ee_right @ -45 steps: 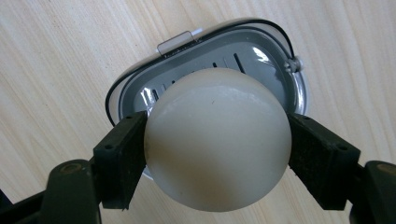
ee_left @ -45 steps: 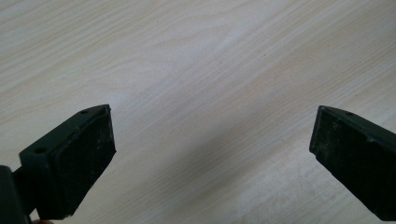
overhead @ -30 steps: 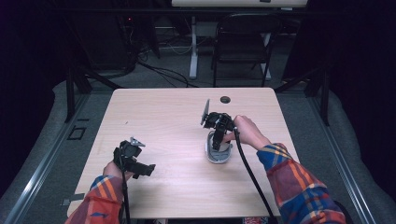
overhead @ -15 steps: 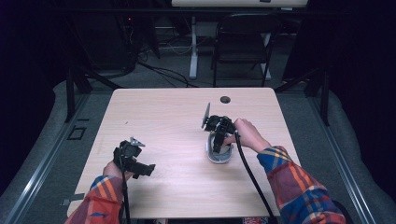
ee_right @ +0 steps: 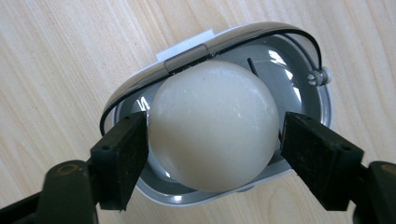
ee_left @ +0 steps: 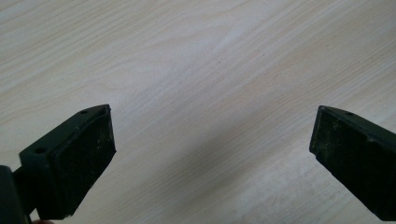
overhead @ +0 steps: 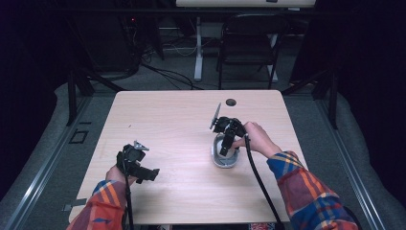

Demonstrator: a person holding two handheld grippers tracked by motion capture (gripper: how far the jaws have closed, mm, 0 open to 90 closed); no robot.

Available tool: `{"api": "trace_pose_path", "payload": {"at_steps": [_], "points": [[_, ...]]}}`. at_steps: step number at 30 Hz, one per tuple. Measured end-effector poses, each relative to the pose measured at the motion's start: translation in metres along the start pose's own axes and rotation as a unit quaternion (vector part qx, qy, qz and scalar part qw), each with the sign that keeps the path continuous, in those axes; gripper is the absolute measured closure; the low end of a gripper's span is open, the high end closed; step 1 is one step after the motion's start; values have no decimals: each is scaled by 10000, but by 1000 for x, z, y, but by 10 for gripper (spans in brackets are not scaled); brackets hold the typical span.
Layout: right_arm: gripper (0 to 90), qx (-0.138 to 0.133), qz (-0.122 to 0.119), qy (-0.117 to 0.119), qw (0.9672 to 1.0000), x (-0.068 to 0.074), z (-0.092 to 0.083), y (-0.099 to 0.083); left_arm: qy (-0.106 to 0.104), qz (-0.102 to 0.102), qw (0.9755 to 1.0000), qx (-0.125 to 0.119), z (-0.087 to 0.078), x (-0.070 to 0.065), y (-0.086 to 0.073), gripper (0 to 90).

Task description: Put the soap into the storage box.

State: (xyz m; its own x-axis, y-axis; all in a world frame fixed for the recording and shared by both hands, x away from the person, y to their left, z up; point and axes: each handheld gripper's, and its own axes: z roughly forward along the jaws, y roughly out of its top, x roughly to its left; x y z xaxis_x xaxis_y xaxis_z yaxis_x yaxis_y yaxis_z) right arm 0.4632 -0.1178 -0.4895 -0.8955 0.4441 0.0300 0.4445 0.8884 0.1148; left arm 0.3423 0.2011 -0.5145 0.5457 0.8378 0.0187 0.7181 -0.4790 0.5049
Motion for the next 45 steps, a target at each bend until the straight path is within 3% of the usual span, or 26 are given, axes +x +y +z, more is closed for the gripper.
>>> {"api": "trace_pose_path", "payload": {"at_steps": [6,26,34,36,45], "points": [[242,-90,14,-70,9999,1,-6,-4,-4,0,10000,4,0,0,0,2],[76,-409,164,-332,9985,3,-45,-39,4,-3,10000,3,0,0,0,1],[40,-430,325,-459,9975,1,-54,-68,5,-1,10000,6,0,0,0,1],[29,-520,443,-479,9965,-1,-53,-79,9,0,10000,15,0,0,0,2],[6,-451,780,-578,9942,-6,-51,-120,23,3,10000,21,0,-1,0,1]]}}
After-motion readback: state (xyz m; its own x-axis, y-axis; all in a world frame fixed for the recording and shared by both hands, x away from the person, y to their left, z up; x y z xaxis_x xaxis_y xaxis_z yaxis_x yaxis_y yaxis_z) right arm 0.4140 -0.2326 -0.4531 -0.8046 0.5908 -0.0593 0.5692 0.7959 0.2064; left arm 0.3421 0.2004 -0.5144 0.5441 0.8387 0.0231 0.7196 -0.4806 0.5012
